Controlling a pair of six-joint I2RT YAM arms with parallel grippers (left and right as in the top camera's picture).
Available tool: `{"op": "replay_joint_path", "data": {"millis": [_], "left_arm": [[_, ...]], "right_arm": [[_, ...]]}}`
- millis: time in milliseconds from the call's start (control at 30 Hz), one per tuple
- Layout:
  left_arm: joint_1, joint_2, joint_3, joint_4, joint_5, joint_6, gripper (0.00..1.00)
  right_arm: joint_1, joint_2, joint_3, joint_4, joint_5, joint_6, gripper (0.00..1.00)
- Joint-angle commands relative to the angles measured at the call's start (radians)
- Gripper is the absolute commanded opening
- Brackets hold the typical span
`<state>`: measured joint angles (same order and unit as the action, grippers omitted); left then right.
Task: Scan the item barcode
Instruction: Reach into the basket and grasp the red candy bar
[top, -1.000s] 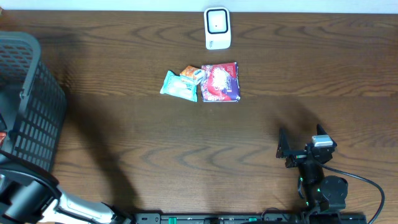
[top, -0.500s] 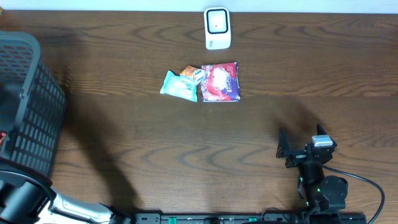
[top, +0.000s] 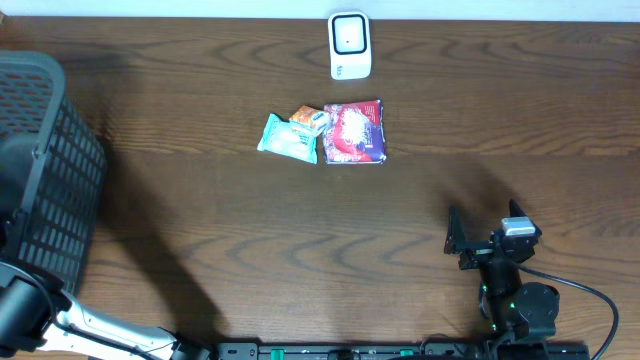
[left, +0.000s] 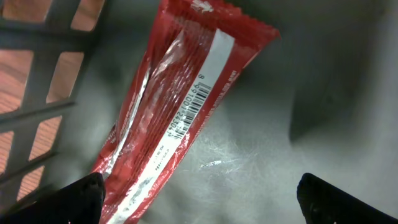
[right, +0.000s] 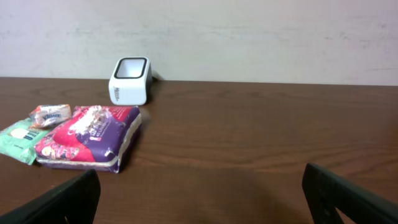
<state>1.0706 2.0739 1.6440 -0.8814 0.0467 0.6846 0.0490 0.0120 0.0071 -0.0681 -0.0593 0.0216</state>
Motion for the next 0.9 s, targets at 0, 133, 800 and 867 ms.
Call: {"op": "replay_joint_path", "data": {"millis": [0, 133, 800, 867], "left_arm": [[-0.001, 0.022, -0.005, 0.000, 0.009, 0.098, 0.98], [-0.001, 0.038, -0.006, 0.021, 0.005, 0.127, 0.98], [0.002, 0.114, -0.006, 0.044, 0.158, 0.043, 0.98], [0.002, 0.114, -0.006, 0.026, 0.246, 0.043, 0.98]], "right_arm": [[-0.008, -0.005, -0.001, -0.003, -0.006, 0.000, 0.99], [-0.008, -0.005, -0.001, -0.003, -0.006, 0.000, 0.99], [-0.008, -0.005, -0.001, -0.003, -0.006, 0.000, 0.99], [-0.008, -0.005, -0.001, -0.003, -0.006, 0.000, 0.99]]}}
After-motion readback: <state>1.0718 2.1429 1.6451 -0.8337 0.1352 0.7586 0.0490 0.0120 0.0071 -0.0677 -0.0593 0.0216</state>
